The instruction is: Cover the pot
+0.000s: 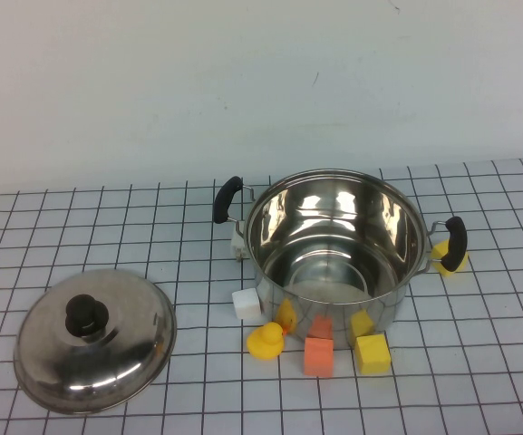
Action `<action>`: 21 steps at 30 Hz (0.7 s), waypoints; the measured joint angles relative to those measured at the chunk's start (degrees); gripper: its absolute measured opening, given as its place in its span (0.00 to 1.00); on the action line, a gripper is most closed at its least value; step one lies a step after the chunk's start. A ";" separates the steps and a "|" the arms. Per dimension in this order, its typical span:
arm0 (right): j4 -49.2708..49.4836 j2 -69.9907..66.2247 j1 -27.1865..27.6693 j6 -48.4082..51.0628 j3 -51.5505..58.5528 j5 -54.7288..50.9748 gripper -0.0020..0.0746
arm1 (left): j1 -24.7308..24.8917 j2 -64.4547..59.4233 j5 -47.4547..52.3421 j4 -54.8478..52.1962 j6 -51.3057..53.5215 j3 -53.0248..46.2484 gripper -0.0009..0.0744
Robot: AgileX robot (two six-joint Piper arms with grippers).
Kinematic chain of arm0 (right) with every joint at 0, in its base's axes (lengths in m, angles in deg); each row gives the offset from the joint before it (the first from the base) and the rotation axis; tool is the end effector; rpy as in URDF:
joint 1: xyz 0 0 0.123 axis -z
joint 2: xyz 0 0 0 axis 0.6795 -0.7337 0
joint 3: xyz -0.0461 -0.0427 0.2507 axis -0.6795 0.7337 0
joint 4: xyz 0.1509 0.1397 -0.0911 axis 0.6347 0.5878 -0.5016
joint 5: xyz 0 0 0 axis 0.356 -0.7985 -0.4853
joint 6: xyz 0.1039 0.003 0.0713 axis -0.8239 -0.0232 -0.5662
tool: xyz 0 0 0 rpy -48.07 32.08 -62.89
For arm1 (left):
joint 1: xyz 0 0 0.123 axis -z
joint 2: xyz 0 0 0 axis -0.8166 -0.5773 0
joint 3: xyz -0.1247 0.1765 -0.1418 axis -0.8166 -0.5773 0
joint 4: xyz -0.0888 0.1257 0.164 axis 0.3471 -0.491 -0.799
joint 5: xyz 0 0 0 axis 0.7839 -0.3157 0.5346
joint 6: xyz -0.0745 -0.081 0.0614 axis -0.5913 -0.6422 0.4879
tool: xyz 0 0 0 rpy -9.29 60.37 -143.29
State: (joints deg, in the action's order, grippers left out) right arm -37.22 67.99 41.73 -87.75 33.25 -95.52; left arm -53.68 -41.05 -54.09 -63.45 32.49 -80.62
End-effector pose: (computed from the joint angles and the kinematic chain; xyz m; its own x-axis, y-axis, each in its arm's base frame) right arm 0.0864 -0.0008 0.1673 -0.2670 -0.0245 -0.9634 -0.0060 0.9997 -0.0238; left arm 0.0863 -0.0010 0.1715 -0.2469 -0.1667 -0.9546 -0.0282 0.9859 -0.1648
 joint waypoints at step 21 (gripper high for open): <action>0.00 0.00 0.00 0.00 0.00 0.00 0.04 | 0.00 0.00 -43.26 -5.69 -0.78 -0.62 0.01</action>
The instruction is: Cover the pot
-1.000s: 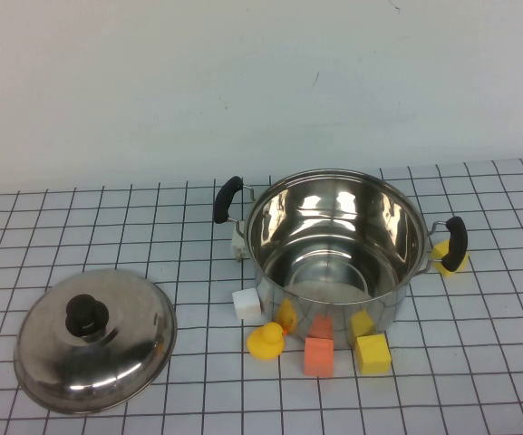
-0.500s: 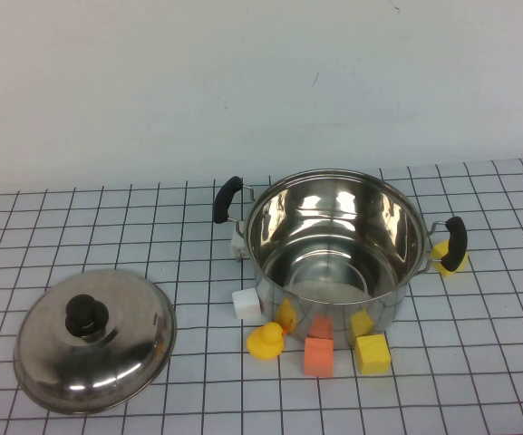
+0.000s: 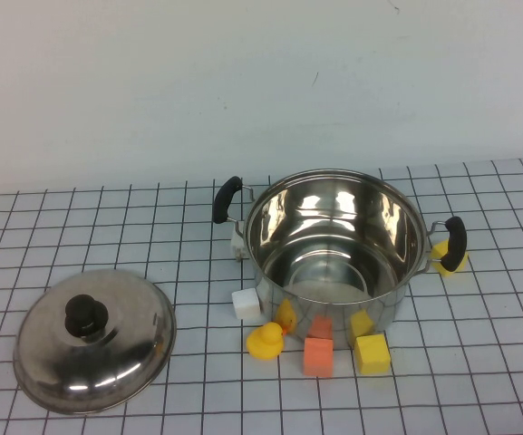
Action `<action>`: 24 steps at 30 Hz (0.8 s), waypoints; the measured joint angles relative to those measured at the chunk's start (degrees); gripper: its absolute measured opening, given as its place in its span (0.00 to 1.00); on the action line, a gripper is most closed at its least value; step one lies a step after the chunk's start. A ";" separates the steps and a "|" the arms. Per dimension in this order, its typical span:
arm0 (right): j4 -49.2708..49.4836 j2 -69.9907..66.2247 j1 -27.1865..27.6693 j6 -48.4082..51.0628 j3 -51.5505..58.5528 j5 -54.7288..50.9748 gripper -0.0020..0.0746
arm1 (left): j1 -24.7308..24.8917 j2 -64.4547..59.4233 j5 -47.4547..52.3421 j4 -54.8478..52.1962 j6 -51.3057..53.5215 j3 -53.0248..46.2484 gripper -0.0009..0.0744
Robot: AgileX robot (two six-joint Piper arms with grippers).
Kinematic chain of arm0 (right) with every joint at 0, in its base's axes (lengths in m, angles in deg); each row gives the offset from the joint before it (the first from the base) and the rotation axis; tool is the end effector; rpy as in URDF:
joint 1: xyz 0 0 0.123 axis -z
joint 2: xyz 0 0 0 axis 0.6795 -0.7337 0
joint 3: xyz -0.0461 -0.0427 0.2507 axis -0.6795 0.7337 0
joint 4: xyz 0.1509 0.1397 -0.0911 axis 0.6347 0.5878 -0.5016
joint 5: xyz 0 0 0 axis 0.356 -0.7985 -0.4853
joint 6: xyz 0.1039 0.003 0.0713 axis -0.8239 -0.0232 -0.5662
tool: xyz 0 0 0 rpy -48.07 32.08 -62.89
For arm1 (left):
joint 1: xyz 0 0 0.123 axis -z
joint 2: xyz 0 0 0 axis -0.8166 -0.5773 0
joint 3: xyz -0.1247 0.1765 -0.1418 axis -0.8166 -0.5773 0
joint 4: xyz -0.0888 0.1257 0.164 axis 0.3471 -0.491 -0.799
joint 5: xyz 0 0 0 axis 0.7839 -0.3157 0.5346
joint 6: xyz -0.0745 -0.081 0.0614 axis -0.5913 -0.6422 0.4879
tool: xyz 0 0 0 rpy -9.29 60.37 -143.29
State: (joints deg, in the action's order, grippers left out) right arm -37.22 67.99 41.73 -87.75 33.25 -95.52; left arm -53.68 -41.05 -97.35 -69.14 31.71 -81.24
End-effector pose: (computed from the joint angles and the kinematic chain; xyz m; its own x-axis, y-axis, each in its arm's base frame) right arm 0.0864 -0.0008 0.1673 -0.2670 -0.0245 -0.9634 -0.0060 0.9997 -0.0238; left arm 0.0757 -0.0069 0.2598 0.4640 -0.1033 -0.8798 0.1021 0.9928 -0.0627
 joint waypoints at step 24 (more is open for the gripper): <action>0.00 0.00 0.00 0.00 0.00 0.00 0.04 | 0.00 -23.57 7.67 18.47 8.65 30.45 0.01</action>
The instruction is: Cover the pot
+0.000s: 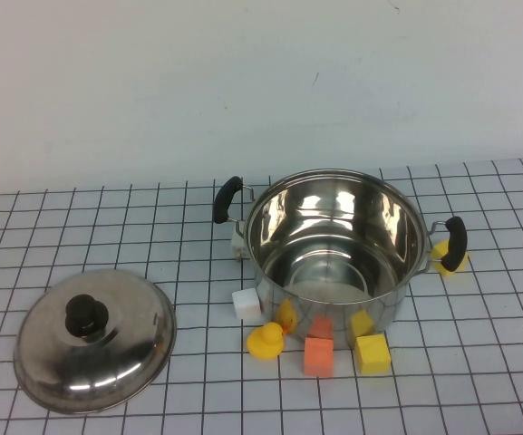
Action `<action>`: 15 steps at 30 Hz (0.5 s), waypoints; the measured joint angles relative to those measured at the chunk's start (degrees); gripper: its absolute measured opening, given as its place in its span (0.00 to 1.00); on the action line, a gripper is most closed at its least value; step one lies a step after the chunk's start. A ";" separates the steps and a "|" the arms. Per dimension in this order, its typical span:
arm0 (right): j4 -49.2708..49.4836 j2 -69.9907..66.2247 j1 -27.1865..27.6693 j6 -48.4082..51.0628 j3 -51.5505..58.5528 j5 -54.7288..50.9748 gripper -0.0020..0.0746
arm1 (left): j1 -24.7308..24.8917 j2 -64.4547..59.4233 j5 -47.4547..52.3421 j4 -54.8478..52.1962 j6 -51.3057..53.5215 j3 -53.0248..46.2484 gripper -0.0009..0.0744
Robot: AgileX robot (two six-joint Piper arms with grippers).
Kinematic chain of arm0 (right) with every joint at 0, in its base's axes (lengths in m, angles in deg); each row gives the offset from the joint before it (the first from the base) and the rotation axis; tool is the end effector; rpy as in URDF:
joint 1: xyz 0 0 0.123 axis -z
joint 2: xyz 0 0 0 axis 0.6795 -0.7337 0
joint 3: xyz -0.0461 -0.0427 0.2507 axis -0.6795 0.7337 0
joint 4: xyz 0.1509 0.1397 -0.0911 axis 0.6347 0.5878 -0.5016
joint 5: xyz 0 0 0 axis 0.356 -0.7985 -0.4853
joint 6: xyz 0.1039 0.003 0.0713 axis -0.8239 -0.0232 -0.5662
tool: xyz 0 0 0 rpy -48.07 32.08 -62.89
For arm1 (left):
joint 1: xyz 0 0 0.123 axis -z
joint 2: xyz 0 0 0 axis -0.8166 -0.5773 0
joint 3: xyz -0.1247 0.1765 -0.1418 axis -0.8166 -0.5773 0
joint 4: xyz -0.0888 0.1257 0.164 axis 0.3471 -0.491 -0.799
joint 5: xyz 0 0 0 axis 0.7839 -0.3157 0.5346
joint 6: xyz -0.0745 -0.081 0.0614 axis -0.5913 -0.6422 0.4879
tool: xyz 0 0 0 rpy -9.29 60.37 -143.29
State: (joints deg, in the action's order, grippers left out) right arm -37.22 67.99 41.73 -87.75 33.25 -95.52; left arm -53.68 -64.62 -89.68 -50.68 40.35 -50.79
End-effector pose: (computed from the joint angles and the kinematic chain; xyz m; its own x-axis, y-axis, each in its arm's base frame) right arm 0.0864 -0.0008 0.1673 -0.2670 -0.0245 -0.9634 -0.0060 0.9997 -0.0238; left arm 0.1056 0.0054 0.3834 0.4501 -0.2546 -0.8559 0.0809 0.9662 -0.2449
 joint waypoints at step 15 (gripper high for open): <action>0.00 0.00 0.00 0.00 0.00 0.00 0.04 | 0.00 -38.05 -1.96 -0.40 -0.62 1.73 0.01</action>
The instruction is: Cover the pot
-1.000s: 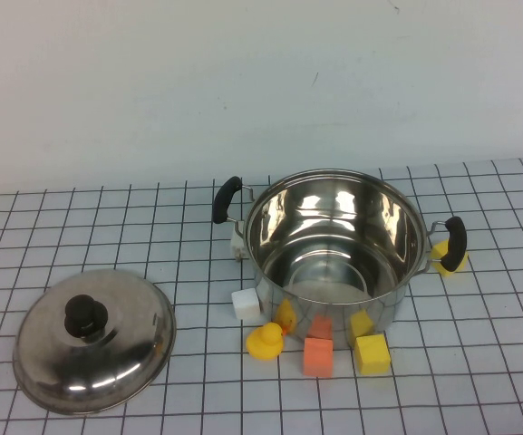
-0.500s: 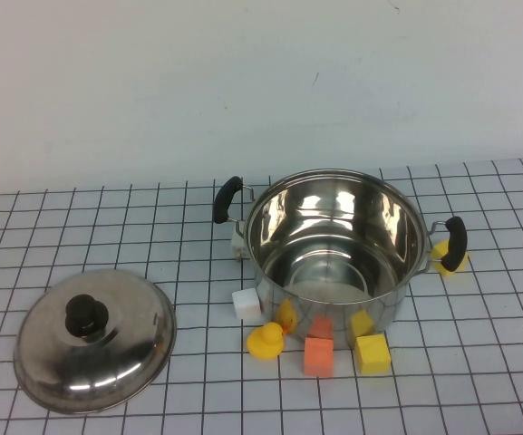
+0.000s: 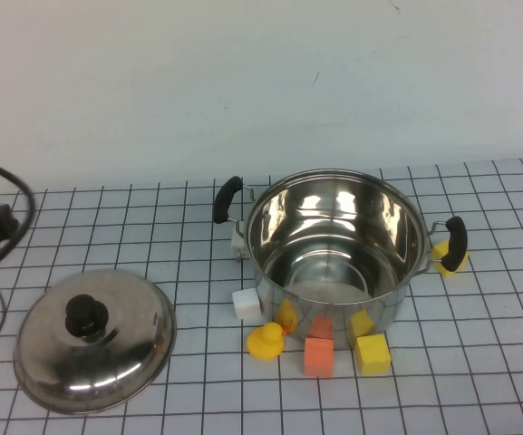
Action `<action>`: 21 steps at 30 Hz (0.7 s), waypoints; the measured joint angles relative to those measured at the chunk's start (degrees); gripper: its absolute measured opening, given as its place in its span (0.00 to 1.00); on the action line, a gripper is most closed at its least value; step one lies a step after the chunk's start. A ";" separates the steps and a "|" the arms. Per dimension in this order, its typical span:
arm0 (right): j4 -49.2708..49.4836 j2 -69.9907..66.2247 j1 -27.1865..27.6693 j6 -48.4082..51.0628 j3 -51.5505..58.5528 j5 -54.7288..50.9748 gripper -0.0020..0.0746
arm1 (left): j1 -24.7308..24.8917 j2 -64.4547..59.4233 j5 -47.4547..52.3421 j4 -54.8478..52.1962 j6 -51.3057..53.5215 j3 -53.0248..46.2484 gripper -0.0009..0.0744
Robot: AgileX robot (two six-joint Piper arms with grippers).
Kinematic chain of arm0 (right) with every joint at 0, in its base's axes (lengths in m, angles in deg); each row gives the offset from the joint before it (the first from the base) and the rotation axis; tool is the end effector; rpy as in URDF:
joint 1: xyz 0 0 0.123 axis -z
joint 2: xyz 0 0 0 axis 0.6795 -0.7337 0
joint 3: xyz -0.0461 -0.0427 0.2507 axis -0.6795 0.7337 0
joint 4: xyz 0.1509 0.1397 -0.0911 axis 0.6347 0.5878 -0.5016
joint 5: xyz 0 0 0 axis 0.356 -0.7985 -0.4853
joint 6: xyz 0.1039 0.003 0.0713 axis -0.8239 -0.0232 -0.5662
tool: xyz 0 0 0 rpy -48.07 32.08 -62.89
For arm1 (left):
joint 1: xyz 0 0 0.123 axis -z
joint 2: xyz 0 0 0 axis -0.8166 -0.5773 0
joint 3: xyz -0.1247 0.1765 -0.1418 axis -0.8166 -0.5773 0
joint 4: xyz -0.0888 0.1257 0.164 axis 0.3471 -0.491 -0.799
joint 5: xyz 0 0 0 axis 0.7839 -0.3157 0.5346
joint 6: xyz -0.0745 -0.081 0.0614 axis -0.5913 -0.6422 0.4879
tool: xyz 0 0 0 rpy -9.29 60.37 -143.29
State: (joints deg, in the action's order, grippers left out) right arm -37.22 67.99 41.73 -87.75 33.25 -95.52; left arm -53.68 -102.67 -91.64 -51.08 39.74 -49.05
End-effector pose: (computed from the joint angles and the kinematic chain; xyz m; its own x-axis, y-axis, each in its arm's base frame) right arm 0.0864 -0.0008 0.1673 -0.2670 -0.0245 -0.9634 -0.0060 0.9997 -0.0238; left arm 0.2472 0.0033 0.2775 -0.1109 -0.2460 -0.9629 -0.0731 0.9683 -0.2390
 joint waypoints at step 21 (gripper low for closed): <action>0.00 0.00 0.00 0.00 0.00 0.00 0.04 | 4.60 -36.13 -33.13 0.00 -2.98 -10.42 0.01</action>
State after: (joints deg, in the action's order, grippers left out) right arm -37.22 67.99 41.73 -87.75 33.25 -95.52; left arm -49.09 -138.80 -124.77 -51.08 36.76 -59.47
